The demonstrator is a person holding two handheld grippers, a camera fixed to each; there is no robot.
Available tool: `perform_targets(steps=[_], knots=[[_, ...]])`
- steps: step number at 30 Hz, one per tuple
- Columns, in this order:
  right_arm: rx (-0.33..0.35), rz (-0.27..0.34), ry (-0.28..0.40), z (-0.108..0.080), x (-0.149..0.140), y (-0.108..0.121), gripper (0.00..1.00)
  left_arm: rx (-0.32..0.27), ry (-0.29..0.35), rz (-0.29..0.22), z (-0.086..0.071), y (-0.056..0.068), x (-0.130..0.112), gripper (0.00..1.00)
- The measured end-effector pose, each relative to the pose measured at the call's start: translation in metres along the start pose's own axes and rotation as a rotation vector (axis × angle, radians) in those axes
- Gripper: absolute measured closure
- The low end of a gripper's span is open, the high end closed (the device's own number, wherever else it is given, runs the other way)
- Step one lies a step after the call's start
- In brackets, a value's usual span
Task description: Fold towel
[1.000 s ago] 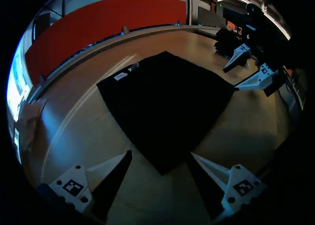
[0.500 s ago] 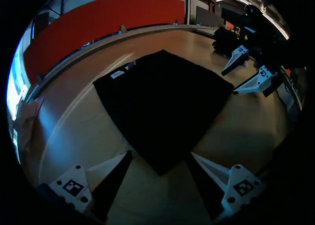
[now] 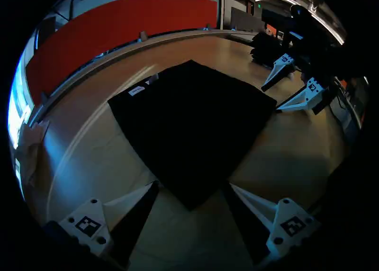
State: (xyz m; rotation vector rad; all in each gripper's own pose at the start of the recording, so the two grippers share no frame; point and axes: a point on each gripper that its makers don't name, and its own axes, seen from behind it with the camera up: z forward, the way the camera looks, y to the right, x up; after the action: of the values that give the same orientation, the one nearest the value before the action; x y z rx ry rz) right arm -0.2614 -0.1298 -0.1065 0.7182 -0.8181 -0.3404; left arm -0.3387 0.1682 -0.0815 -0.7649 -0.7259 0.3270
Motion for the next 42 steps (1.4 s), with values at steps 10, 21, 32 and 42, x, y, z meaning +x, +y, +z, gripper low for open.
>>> perform_targets(steps=[10,21,32,42], knots=[[0.023,0.023,-0.004,0.000,-0.002,-0.007,0.31,0.004,-0.006,-0.010,0.000,0.001,0.000,0.10],[0.016,0.040,-0.013,-0.001,-0.001,-0.005,0.68,0.012,-0.041,-0.023,-0.001,0.007,0.000,0.45],[-0.006,0.059,0.013,-0.006,0.010,-0.003,0.76,0.062,-0.062,-0.073,0.000,0.001,0.002,0.81],[-0.015,0.076,0.055,-0.017,0.023,0.001,0.77,0.080,-0.044,-0.104,-0.009,0.001,0.011,0.81]])
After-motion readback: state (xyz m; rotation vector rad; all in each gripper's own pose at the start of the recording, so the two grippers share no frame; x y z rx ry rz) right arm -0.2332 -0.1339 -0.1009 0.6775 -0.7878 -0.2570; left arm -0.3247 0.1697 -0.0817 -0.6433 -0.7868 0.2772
